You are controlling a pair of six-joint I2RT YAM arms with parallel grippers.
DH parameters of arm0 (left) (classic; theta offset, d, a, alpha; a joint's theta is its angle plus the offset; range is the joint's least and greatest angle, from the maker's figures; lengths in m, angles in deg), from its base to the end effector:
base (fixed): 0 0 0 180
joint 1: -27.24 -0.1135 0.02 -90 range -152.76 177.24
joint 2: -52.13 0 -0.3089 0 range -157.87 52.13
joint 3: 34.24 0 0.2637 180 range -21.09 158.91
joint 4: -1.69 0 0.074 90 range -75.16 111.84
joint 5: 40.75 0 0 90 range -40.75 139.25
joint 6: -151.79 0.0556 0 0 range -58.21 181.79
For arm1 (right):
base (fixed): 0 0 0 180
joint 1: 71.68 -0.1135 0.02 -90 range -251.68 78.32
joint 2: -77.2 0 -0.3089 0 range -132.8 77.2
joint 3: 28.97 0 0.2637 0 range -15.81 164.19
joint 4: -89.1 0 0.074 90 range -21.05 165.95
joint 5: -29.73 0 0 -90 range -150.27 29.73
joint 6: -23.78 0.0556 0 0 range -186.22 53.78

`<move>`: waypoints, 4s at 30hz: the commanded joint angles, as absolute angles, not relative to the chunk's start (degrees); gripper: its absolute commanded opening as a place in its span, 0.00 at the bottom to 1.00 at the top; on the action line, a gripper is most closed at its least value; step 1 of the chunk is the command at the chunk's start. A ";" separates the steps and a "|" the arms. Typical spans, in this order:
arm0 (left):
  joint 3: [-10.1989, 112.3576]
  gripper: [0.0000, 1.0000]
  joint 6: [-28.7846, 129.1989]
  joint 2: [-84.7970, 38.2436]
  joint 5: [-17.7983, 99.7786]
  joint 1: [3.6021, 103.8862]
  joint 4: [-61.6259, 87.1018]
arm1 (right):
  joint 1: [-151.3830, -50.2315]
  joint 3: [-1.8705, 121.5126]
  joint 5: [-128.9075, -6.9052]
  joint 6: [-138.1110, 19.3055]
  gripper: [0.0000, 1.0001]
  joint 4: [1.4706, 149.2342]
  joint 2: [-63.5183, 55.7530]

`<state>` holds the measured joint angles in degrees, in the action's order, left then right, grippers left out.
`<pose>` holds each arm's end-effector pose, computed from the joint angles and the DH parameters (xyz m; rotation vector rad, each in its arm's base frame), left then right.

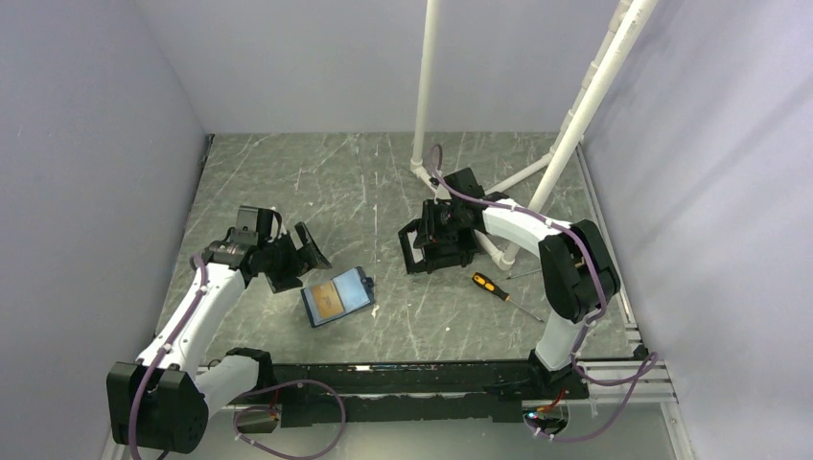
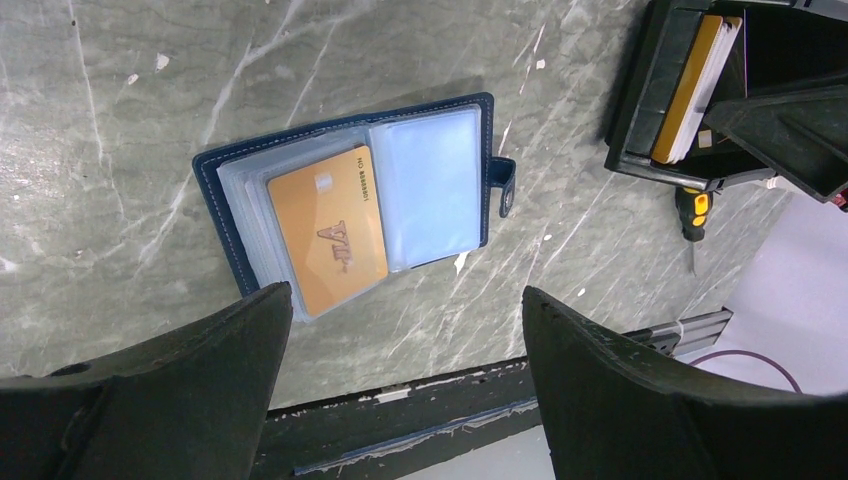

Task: Put the credit cards into the card holder
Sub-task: Pick up the credit card from the storage box, then insert the credit card into the card holder.

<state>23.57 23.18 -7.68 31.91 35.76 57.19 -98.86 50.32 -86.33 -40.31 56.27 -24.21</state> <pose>0.1919 -0.0455 0.2641 -0.5761 2.5987 -0.6815 0.3416 0.2029 0.2155 -0.2226 2.6426 0.9208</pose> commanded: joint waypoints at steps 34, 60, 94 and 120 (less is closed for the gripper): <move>21.71 0.88 17.21 -8.14 3.45 42.99 16.11 | -103.93 55.64 -82.12 -40.75 0.00 60.64 -7.25; 13.16 0.47 -0.48 1.77 13.86 43.09 -7.72 | -110.04 36.61 -99.44 -1.10 0.00 119.87 -7.27; 20.96 0.00 22.81 -21.72 22.81 41.98 55.14 | -121.05 49.37 -91.66 -35.86 0.13 79.24 -36.66; 14.19 0.00 21.39 -21.33 27.60 43.33 46.09 | -119.05 46.50 -93.05 -35.37 0.12 82.37 -37.58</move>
